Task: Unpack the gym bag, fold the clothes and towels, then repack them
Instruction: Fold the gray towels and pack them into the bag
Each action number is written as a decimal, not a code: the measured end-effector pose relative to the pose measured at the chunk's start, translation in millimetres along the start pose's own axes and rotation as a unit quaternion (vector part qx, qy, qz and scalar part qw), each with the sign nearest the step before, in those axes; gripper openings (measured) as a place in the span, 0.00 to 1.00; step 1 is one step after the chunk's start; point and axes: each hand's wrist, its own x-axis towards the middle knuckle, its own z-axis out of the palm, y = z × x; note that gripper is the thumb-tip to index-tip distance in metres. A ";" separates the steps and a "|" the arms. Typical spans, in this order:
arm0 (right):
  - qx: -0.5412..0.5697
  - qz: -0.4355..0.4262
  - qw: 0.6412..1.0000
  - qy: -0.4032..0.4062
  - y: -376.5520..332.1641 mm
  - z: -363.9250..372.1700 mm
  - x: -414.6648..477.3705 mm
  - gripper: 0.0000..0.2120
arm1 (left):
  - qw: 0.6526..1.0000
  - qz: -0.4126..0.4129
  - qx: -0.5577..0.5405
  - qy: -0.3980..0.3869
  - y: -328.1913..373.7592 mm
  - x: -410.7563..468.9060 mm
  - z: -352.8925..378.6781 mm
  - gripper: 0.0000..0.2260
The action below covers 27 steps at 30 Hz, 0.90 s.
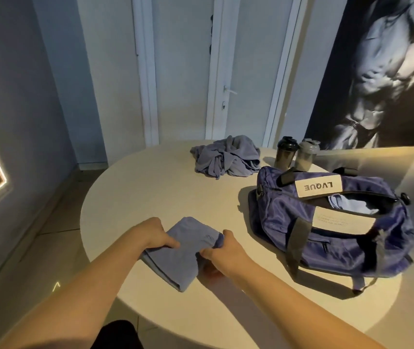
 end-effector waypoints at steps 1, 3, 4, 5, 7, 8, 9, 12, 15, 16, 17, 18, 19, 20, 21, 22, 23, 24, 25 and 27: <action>0.036 -0.011 0.999 -0.012 -0.3 2.5 -1.2 0.12 | 1.000 -0.004 -0.004 -0.017 0.3 2.5 -2.4 0.30; 0.117 -0.019 0.993 -0.024 -2.7 10.7 -4.6 0.13 | 0.999 -0.004 -0.005 -0.037 3.5 2.8 -4.8 0.27; 0.164 -0.013 0.986 -0.026 -7.7 11.6 -10.9 0.13 | 0.999 -0.001 -0.009 -0.039 5.6 1.0 -3.9 0.24; 0.194 -0.008 0.981 -0.020 -9.7 12.9 -14.1 0.12 | 0.999 0.006 -0.012 -0.036 7.6 -1.2 -2.9 0.22; 0.222 0.005 0.975 0.000 -11.3 13.6 -20.2 0.09 | 0.999 0.026 -0.015 -0.016 12.4 -9.4 -1.2 0.18; 0.222 0.011 0.975 0.009 -11.2 12.0 -23.0 0.10 | 0.999 0.041 -0.023 -0.005 15.2 -13.0 -0.5 0.17; 0.216 0.017 0.976 0.014 -9.7 10.8 -23.5 0.09 | 0.997 0.061 -0.038 0.005 18.1 -15.2 0.9 0.15; 0.242 0.021 0.970 0.031 -8.2 3.0 -20.5 0.12 | 0.987 0.124 -0.092 0.039 30.2 -23.5 3.7 0.14; 0.270 0.015 0.961 0.059 -13.8 -17.9 -21.7 0.17 | 0.968 0.195 -0.145 0.061 51.4 -35.8 2.2 0.31; 0.263 0.003 0.962 0.072 -15.9 -28.0 -23.2 0.18 | 0.960 0.223 -0.152 0.073 62.2 -42.0 0.9 0.33; 0.264 -0.010 0.961 0.082 -19.3 -38.8 -25.0 0.18 | 0.951 0.250 -0.159 0.086 75.1 -49.5 -0.7 0.33; 0.268 -0.026 0.959 0.092 -22.1 -50.5 -27.0 0.16 | 0.942 0.274 -0.168 0.095 89.1 -57.7 -1.6 0.33; 0.277 -0.039 0.955 0.097 -24.7 -62.3 -28.2 0.15 | 0.933 0.297 -0.179 0.096 104.1 -67.0 -1.6 0.33; 0.290 -0.046 0.950 0.103 -27.6 -74.7 -29.2 0.14 | 0.925 0.317 -0.188 0.092 119.1 -74.2 -0.7 0.34; 0.305 -0.049 0.945 0.111 -30.1 -87.4 -30.5 0.13 | 0.919 0.334 -0.189 0.086 133.1 -79.1 0.7 0.36; 0.317 -0.055 0.939 0.118 -32.6 -100.0 -33.5 0.12 | 0.915 0.350 -0.185 0.081 147.4 -84.0 2.4 0.39; 0.327 -0.064 0.935 0.124 -33.6 -113.5 -36.7 0.11 | 0.912 0.361 -0.179 0.078 161.2 -86.2 3.9 0.41; 0.332 -0.073 0.931 0.132 -33.8 -126.8 -39.7 0.11 | 0.908 0.372 -0.174 0.079 174.7 -86.5 5.0 0.41; 0.343 -0.082 0.926 0.137 -33.8 -140.3 -44.0 0.12 | 0.905 0.380 -0.171 0.082 188.9 -87.0 5.3 0.40; 0.357 -0.095 0.918 0.145 -29.2 -167.2 -49.3 0.15 | 0.900 0.395 -0.157 0.101 218.3 -85.6 5.1 0.35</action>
